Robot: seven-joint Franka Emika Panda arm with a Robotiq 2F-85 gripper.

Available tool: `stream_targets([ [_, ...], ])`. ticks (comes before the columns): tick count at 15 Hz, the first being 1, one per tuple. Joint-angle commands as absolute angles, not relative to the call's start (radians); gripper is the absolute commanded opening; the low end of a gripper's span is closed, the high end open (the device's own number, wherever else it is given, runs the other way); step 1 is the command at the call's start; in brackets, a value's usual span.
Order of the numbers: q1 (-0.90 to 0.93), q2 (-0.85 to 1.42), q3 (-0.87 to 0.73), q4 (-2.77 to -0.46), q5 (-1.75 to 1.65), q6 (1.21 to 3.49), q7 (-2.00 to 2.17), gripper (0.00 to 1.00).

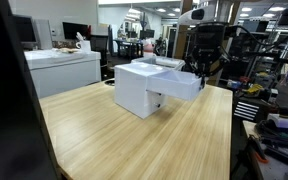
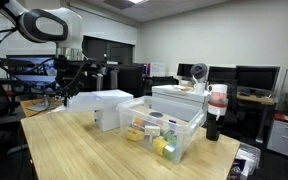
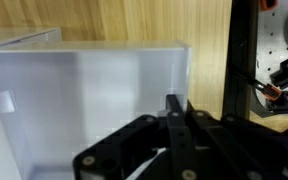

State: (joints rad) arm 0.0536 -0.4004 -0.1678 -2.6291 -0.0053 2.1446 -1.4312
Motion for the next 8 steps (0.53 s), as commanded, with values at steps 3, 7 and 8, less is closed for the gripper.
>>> stream_targets([
  [3,0.034,-0.399,-0.183,-2.654,-0.024,2.231,-1.483,0.01],
  [7,0.035,-0.388,-0.195,-2.654,-0.023,2.257,-1.525,0.01],
  [8,0.034,-0.385,-0.197,-2.655,-0.025,2.262,-1.538,0.01],
])
